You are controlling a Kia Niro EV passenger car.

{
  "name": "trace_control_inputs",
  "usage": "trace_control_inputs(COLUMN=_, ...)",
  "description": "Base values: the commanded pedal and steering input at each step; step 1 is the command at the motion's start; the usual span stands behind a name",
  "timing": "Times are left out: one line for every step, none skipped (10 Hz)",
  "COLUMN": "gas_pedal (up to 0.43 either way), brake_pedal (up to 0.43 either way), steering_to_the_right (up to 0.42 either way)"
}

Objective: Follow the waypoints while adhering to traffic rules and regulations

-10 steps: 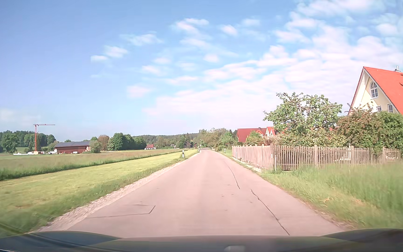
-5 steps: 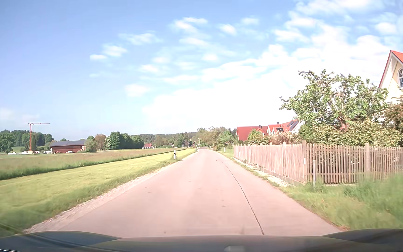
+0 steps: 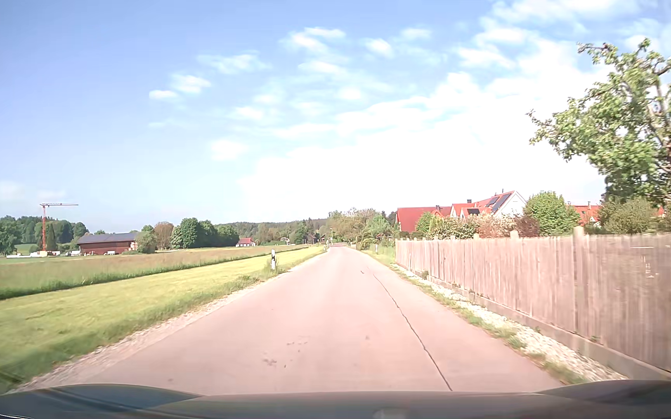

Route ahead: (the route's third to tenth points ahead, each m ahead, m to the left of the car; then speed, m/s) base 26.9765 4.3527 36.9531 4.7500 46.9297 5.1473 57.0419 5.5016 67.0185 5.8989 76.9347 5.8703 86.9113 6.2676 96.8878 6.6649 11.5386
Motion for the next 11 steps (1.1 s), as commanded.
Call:
trace_control_inputs(gas_pedal=0.118, brake_pedal=0.0, steering_to_the_right=-0.004)
trace_control_inputs(gas_pedal=0.118, brake_pedal=0.0, steering_to_the_right=-0.004)
trace_control_inputs(gas_pedal=0.118, brake_pedal=0.0, steering_to_the_right=-0.004)
trace_control_inputs(gas_pedal=0.118, brake_pedal=0.0, steering_to_the_right=-0.003)
trace_control_inputs(gas_pedal=0.118, brake_pedal=0.0, steering_to_the_right=-0.003)
trace_control_inputs(gas_pedal=0.118, brake_pedal=0.0, steering_to_the_right=-0.004)
trace_control_inputs(gas_pedal=0.118, brake_pedal=0.0, steering_to_the_right=-0.004)
trace_control_inputs(gas_pedal=0.118, brake_pedal=0.0, steering_to_the_right=-0.005)
trace_control_inputs(gas_pedal=0.118, brake_pedal=0.0, steering_to_the_right=-0.006)
trace_control_inputs(gas_pedal=0.118, brake_pedal=0.0, steering_to_the_right=-0.007)
trace_control_inputs(gas_pedal=0.118, brake_pedal=0.0, steering_to_the_right=-0.008)
